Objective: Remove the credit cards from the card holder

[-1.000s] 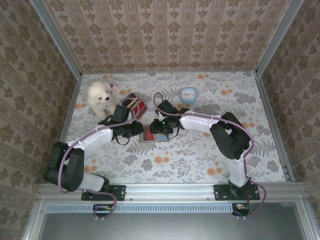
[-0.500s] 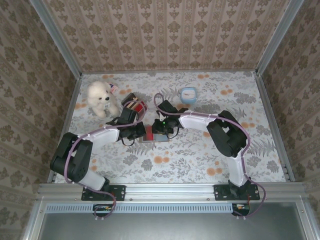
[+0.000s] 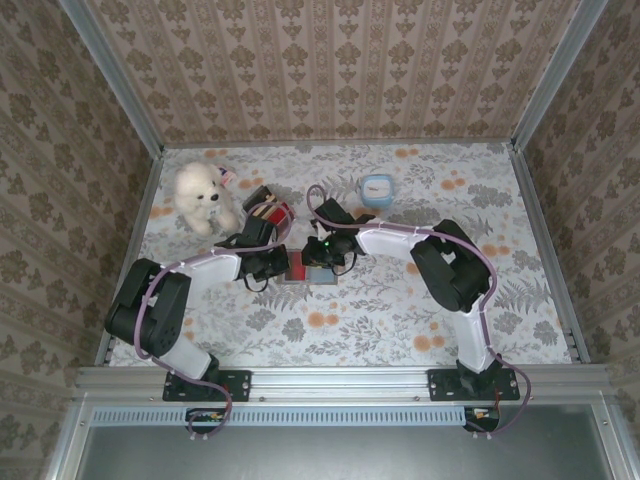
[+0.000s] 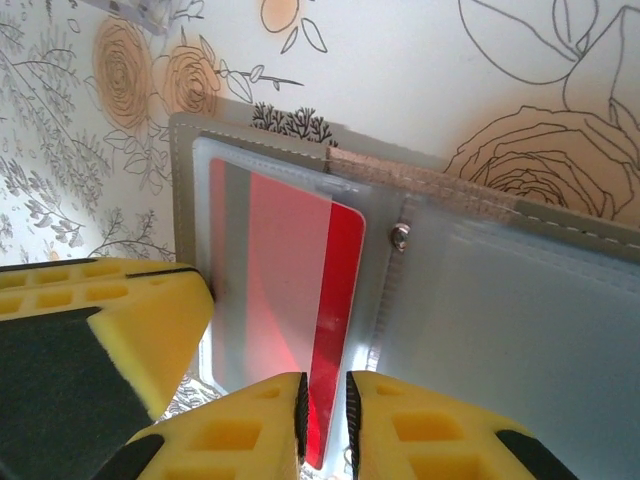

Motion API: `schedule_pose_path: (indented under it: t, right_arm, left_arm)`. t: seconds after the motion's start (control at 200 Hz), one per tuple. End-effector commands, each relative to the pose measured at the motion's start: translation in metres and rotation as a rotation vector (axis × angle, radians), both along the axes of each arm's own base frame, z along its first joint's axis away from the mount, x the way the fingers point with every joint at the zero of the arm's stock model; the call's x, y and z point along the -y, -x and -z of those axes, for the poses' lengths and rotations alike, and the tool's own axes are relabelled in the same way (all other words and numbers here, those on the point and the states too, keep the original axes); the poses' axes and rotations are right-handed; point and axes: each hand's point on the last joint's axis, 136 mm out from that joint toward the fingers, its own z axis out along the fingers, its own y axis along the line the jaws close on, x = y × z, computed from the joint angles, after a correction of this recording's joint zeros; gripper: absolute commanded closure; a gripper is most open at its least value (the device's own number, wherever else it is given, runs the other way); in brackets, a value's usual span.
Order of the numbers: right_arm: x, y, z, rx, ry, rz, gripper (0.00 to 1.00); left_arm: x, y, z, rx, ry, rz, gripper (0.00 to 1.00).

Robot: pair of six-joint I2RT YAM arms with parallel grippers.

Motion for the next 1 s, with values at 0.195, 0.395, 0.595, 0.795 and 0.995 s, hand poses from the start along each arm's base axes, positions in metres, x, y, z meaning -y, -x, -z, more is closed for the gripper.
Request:
schedule_pose_path:
  t: [0.195, 0.395, 0.595, 0.795, 0.995]
  right_arm:
    - [-0.009, -0.001, 0.006, -0.049, -0.024, -0.005, 0.78]
    - [-0.011, 0.000, 0.008, -0.058, -0.033, -0.012, 0.77]
    - [-0.015, 0.001, 0.006, -0.067, -0.062, -0.012, 0.81]
    - [-0.009, 0.000, 0.000, -0.056, -0.065, 0.006, 0.87]
    - [0.006, 0.001, -0.003, -0.047, -0.051, 0.021, 0.90]
  left_arm:
    - [-0.009, 0.004, 0.012, -0.043, -0.032, -0.021, 1.00]
    - [-0.009, 0.007, 0.014, -0.055, -0.028, -0.025, 1.00]
    - [-0.010, 0.007, 0.014, -0.058, -0.025, -0.028, 1.00]
    - [-0.008, 0.006, 0.008, -0.047, -0.007, -0.028, 0.95]
    - [-0.009, 0.004, 0.004, -0.039, 0.000, -0.023, 0.89]
